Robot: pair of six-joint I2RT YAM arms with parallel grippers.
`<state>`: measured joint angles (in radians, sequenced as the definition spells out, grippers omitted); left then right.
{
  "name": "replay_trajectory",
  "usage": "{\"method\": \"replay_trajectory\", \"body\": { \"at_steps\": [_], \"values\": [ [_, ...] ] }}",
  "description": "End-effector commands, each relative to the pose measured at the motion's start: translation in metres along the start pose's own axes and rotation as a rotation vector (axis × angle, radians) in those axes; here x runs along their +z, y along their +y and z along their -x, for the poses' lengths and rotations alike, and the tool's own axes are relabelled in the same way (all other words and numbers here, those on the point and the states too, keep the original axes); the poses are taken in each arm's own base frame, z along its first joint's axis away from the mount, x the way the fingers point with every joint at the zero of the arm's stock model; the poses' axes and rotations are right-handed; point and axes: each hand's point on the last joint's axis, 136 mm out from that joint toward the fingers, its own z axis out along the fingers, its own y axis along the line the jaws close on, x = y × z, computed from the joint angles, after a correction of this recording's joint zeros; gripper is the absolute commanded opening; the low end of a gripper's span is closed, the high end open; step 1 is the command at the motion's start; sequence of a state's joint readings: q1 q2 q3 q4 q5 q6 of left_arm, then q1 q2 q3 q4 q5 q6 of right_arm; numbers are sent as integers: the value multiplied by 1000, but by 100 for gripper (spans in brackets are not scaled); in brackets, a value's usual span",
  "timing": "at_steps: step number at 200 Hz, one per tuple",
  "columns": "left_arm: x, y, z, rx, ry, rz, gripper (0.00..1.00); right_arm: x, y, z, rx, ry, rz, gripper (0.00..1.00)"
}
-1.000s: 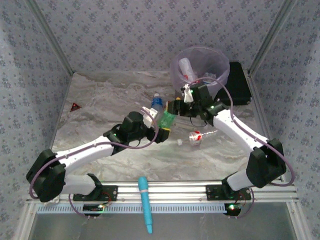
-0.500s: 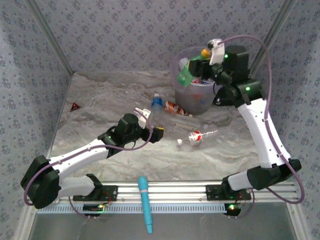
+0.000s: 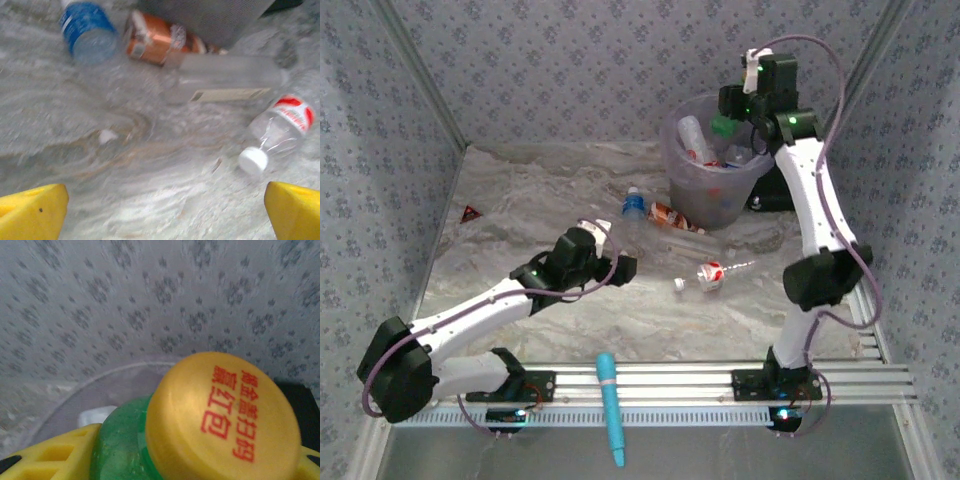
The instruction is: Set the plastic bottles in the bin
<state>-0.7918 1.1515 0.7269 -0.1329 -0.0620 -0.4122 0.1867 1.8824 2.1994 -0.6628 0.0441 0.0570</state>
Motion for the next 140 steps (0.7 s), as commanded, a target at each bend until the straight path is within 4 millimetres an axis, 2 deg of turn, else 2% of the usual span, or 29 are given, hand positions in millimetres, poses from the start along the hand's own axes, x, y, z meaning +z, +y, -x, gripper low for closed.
{"method": "replay_trajectory", "body": {
  "at_steps": [1, 27, 74, 97, 140],
  "values": [
    [-19, 16, 10, -53, 26, 111, 100, 8, -5, -19, -69, 119, -50, 40],
    [-29, 22, 12, -69, 11, 138, 100, 26, -1, -48, -102, 226, -49, 40],
    [-35, 25, 18, -87, -11, 137, 100, 36, 6, -97, -127, 421, 9, 40],
    [-35, 25, 19, -93, -15, 132, 100, 48, 7, -123, -126, 499, 25, 40],
    [-36, 27, 19, -103, -21, 131, 100, 74, 9, -154, -86, 575, 57, 44]
  ]
}}
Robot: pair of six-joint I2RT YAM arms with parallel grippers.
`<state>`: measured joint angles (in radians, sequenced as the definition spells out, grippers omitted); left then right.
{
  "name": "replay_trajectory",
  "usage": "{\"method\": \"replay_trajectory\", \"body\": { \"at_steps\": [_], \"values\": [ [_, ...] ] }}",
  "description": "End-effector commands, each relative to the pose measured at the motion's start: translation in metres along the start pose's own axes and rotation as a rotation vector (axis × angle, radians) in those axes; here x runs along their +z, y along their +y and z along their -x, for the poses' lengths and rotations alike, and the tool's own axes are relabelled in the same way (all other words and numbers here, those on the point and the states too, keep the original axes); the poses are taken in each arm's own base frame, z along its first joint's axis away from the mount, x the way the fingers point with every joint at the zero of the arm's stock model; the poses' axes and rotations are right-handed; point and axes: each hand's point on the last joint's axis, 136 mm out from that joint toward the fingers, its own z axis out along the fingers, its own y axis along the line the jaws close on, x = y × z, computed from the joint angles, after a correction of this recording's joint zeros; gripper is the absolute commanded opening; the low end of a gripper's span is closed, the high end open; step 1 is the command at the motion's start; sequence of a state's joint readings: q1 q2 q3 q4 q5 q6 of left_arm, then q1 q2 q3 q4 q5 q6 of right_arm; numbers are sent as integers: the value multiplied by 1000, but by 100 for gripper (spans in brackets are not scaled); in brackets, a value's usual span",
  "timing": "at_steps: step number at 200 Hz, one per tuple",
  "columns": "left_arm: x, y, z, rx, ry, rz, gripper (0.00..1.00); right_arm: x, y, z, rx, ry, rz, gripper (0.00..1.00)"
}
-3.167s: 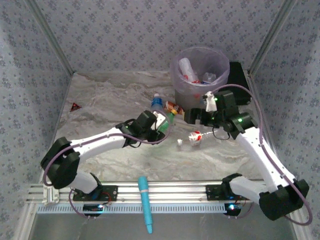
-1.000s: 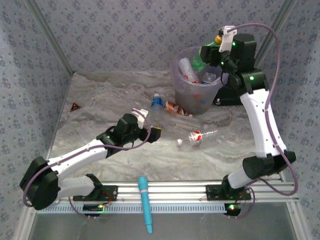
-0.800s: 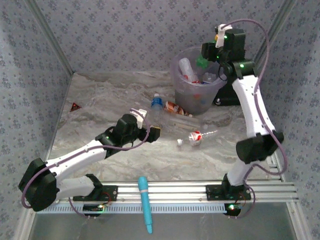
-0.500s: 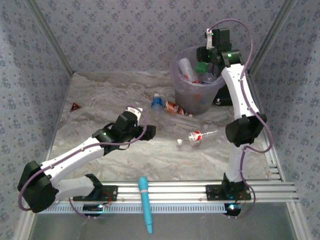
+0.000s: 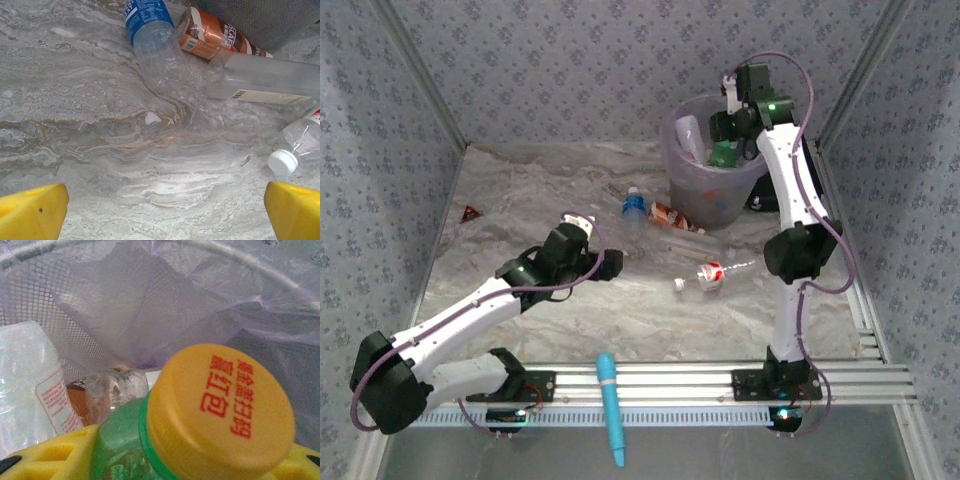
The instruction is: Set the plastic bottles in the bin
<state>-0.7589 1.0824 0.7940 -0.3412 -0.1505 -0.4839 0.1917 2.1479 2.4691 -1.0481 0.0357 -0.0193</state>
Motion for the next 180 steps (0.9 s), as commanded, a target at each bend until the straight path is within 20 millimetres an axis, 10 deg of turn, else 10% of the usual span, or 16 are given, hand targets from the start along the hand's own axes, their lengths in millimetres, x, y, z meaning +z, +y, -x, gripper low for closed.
{"method": "replay_trajectory", "body": {
  "at_steps": [1, 37, 97, 180],
  "values": [
    [-9, 0, 12, -22, -36, -5, 100, 45, 13, -49, -2, 193, 62, 44],
    [-7, 0, 10, -35, -36, -17, 100, 58, 29, -53, 47, 211, 187, 44],
    [-3, 0, 9, -44, -33, -26, 100, 4, 44, -35, 107, 179, 353, 45],
    [2, 2, 6, -48, -29, -28, 100, -67, 22, 24, 85, -82, 238, 97]
  ]
}}
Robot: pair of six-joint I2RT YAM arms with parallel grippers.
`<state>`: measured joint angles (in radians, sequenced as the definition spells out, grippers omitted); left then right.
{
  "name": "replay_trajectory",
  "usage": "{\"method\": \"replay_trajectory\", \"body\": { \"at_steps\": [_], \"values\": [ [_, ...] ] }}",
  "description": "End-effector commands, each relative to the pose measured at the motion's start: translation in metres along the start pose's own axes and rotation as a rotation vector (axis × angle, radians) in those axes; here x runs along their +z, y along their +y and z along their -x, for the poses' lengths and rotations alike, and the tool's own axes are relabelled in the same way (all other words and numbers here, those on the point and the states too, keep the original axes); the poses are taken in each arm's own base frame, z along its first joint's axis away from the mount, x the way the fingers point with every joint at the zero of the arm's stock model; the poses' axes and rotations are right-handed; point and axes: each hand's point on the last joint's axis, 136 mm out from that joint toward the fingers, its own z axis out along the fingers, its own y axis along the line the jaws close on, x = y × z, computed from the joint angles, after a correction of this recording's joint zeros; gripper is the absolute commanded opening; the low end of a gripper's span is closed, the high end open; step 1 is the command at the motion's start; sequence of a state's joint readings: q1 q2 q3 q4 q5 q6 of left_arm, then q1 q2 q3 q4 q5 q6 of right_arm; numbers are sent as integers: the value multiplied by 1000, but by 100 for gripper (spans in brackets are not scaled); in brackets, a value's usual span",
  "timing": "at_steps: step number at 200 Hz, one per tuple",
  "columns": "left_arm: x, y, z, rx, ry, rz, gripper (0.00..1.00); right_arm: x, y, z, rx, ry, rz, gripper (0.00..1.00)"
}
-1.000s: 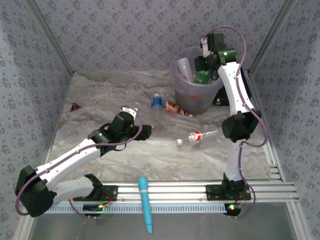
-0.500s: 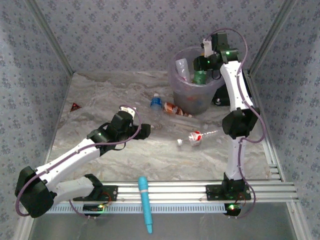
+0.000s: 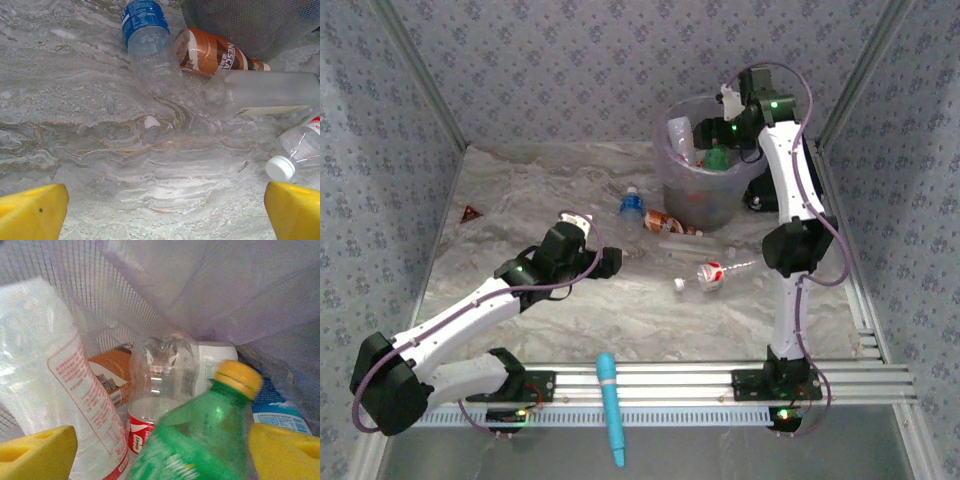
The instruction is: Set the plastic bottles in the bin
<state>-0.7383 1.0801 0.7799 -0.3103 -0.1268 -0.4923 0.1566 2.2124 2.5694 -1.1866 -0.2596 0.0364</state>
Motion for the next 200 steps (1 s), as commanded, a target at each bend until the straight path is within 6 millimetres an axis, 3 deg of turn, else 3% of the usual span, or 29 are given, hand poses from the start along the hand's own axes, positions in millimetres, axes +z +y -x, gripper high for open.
{"method": "replay_trajectory", "body": {
  "at_steps": [1, 26, 48, 77, 109, 152, 200],
  "values": [
    [-1, 0, 3, -23, -19, -14, 100, -72, 12, 36, -31, -187, -27, 97],
    [1, 0, 2, -23, -17, -14, 100, -110, 19, 49, -40, -284, -32, 98],
    [4, 0, 2, -24, -14, -17, 100, -136, 19, 47, -2, -317, -49, 97],
    [6, 1, 1, -17, -8, -13, 100, -168, 8, 27, 103, -340, -119, 98],
    [12, 2, 4, -12, -6, -13, 100, -198, -7, -10, 193, -375, -201, 100],
    [19, 2, 6, 2, 1, -27, 100, -205, -29, -75, 290, -353, -283, 100],
    [26, 6, 6, 18, 13, -16, 100, -174, -64, -165, 657, -262, -377, 100]
  ]
}}
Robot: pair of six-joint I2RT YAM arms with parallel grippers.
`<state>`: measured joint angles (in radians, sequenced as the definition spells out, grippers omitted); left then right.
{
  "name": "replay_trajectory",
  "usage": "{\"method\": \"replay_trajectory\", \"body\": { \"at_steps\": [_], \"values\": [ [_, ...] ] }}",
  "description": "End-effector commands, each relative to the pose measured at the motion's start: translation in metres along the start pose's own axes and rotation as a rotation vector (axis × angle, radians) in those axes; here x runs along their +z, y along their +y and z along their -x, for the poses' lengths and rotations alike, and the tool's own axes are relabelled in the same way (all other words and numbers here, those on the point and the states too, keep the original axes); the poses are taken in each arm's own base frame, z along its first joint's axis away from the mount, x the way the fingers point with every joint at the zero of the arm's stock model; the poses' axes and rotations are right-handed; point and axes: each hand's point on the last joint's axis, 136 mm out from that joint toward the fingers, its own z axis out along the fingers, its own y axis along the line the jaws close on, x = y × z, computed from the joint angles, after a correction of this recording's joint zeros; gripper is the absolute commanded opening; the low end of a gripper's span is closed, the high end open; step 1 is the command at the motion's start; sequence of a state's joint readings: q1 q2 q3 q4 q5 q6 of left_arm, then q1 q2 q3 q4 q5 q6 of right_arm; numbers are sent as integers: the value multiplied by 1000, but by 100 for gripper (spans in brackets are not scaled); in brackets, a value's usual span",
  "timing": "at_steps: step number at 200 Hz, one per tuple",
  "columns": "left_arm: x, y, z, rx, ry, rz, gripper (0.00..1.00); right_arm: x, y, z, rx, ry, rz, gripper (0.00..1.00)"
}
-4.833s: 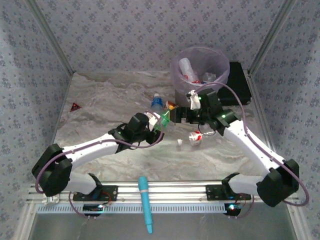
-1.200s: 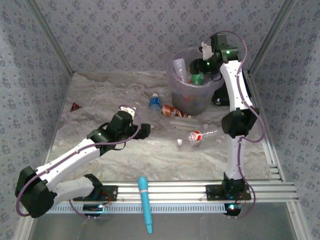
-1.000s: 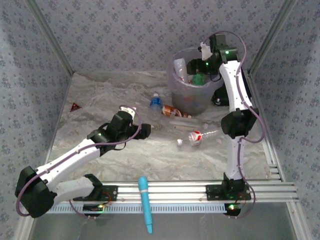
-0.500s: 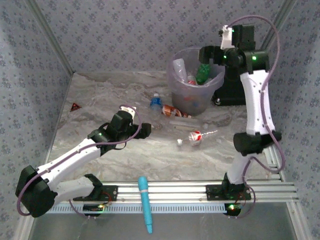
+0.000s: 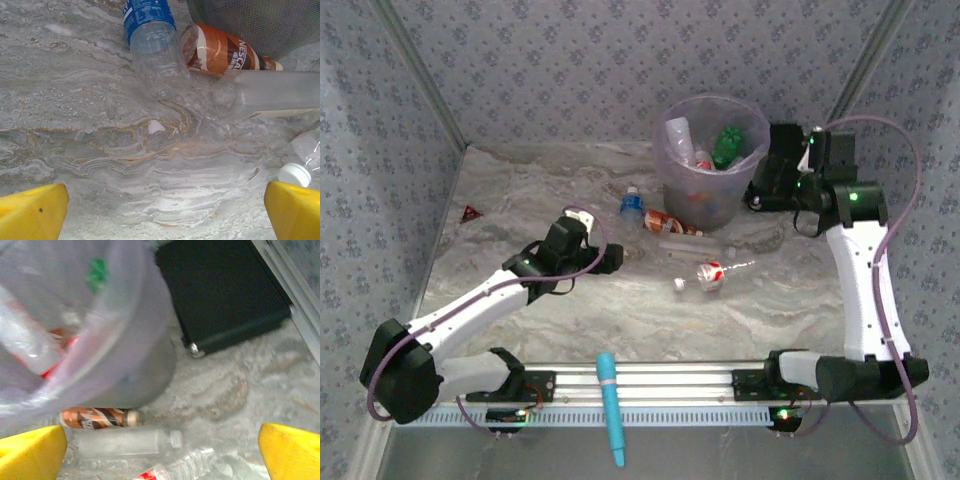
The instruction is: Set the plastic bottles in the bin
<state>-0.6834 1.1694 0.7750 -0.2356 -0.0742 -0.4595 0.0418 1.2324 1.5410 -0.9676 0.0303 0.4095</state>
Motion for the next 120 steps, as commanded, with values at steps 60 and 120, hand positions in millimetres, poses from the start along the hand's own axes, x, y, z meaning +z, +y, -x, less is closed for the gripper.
{"method": "replay_trajectory", "body": {
  "at_steps": [60, 120],
  "values": [
    [8, 2, 3, 6, 1, -12, 100, 90, -38, -140, 571, 205, -16, 84],
    [9, 3, 2, -8, 2, -14, 100, 128, -40, -187, 636, 305, -29, 89]
  ]
}}
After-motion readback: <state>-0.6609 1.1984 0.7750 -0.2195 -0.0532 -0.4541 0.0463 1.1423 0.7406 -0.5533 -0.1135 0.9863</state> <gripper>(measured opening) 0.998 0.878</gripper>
